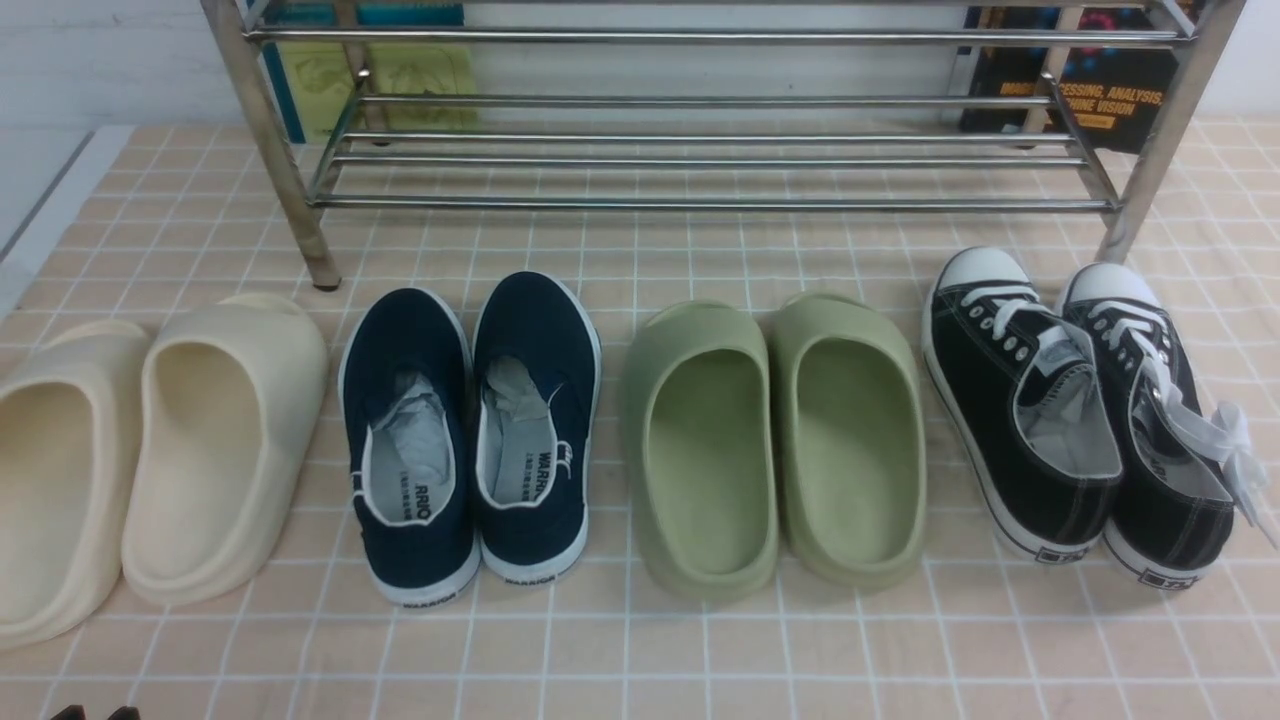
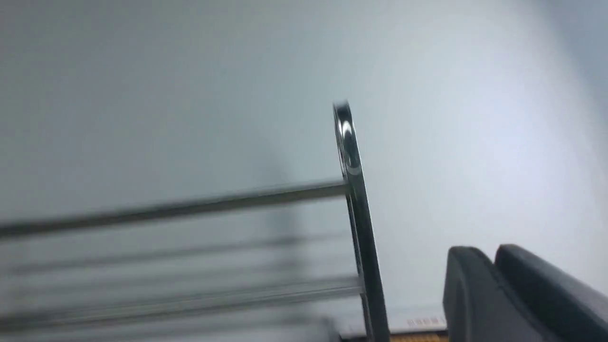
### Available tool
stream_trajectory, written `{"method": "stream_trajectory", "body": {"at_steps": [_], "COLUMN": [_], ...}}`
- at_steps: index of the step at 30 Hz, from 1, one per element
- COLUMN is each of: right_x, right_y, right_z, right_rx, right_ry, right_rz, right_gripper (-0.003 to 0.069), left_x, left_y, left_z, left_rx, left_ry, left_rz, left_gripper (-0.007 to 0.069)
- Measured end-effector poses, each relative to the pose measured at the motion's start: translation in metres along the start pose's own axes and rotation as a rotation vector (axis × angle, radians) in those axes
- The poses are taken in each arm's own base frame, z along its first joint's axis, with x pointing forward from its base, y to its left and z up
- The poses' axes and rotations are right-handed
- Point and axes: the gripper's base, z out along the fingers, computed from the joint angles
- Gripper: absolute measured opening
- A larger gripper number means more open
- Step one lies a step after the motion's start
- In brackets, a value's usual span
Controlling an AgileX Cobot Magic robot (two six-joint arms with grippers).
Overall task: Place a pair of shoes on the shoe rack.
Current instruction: Use the right arm to grab the shoe closest to it
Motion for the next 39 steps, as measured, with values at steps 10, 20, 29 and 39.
{"method": "stream_trajectory", "body": {"at_steps": [10,20,29,39], "right_x": [0.115,0.159,0.246,0.295], "right_y": [-0.005,0.055,0.067,0.069], "right_z": [0.055,0.121,0.142,0.143], "right_rx": [0.066,-0.176,-0.173,-0.141], "right_ry": [0.989,1.494,1.556,1.570], "right_rz": [0.012,-0.055,-0.134,-0.103], "right_gripper": [0.0002,0.0232,0.0404,0.0021], "left_x": [0.000,0.000,0.000,0.000], "left_y": [0.000,0.000,0.000,0.000], "left_z": [0.000,0.000,0.000,0.000], "left_rx": [0.000,0.000,0.000,0.000], "left_ry": [0.000,0.000,0.000,0.000], "left_rz": [0.000,0.000,0.000,0.000], "left_gripper": [0.0240,0.0240,0.0240,0.0240]}}
